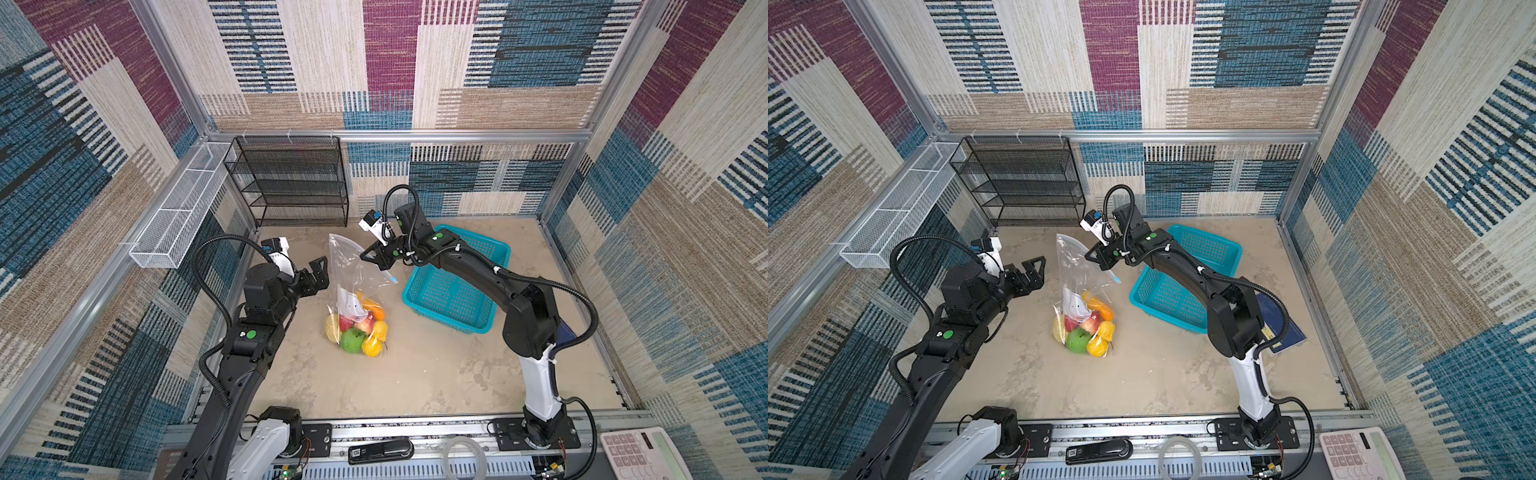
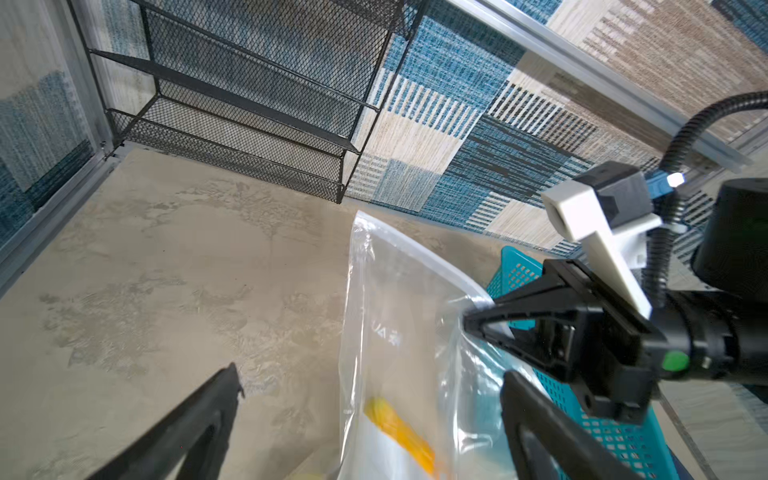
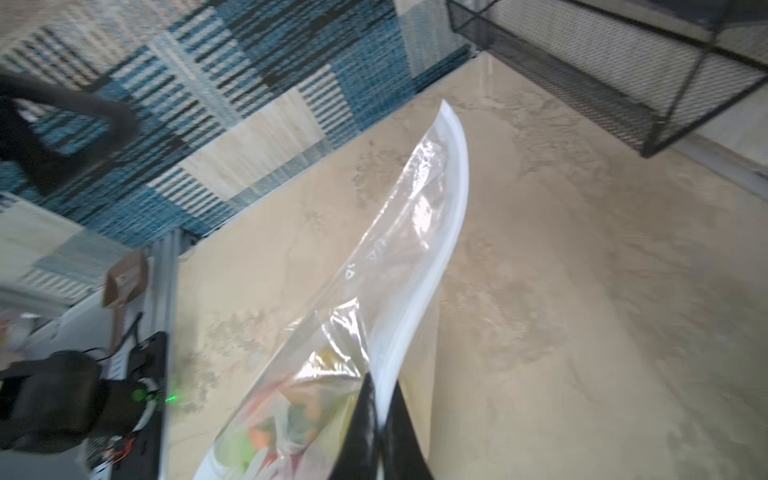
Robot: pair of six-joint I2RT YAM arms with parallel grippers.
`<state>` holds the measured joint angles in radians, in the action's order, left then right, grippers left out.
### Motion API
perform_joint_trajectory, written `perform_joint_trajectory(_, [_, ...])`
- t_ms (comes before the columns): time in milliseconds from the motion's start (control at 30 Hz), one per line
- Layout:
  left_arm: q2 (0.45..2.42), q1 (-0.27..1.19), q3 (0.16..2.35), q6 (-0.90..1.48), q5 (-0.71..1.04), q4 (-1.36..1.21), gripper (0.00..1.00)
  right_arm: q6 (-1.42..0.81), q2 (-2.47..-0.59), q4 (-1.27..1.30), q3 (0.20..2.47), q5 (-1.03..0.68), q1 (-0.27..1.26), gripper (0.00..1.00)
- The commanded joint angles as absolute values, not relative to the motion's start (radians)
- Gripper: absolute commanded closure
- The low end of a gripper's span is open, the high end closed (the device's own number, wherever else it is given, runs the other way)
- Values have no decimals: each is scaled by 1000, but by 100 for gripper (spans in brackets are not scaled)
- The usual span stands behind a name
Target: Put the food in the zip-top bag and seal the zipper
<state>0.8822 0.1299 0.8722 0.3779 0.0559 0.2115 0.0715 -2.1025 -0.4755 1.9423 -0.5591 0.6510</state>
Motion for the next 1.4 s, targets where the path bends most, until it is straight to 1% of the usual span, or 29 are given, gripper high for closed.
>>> perform_joint_trajectory(0, [890, 124, 867, 362, 42, 200, 0, 156, -2170, -482, 2007, -371, 648, 100])
perform_joint_trajectory(133, [911, 123, 873, 363, 66, 200, 0, 196, -2299, -487, 2104, -235, 637, 100])
perform_joint_trajectory(267, [920, 121, 873, 362, 77, 200, 0, 134, -2450, -513, 2249, -203, 606, 100])
perform_joint_trajectory(367, [920, 121, 872, 359, 75, 195, 0, 77, -2493, -510, 2313, -183, 593, 100])
perform_joint_trajectory(400, [920, 121, 870, 357, 74, 192, 1, 64, -2486, -495, 2310, -183, 590, 99])
perform_joint_trajectory(433, [920, 120, 866, 356, 70, 190, 0, 51, -2468, -474, 2298, -183, 589, 89])
perform_joint_trajectory(467, [921, 120, 864, 356, 66, 186, 0, 38, -2444, -451, 2278, -188, 587, 80])
perform_joint_trajectory(500, [923, 119, 860, 354, 64, 182, 1, 29, -2420, -431, 2259, -191, 583, 72])
perform_joint_trajectory(567, [929, 118, 852, 351, 54, 177, 0, 3, -2356, -395, 2213, -186, 574, 52])
perform_joint_trajectory(633, [938, 118, 847, 349, 44, 175, 1, -16, -2287, -368, 2156, -161, 562, 39])
perform_joint_trajectory(800, [971, 119, 826, 343, 17, 152, 1, -47, -2071, -299, 1932, -81, 509, 27])
perform_joint_trajectory(933, [1026, 117, 792, 323, -28, 118, 1, -56, -1891, -263, 1713, -2, 431, 20])
perform_joint_trajectory(1000, [1055, 117, 776, 307, -55, 101, 1, -57, -1808, -247, 1609, 41, 386, 15])
perform_joint_trajectory(1100, [1085, 106, 735, 279, -99, 41, 1, -80, -1683, -217, 1411, 90, 294, 10])
perform_joint_trajectory(1200, [1102, 71, 684, 271, -124, -31, 1, -136, -1567, -171, 1231, 127, 167, 6])
perform_joint_trajectory(1367, [1149, -34, 639, 312, -94, -103, 1, -246, -1422, -108, 989, 172, -59, 4])
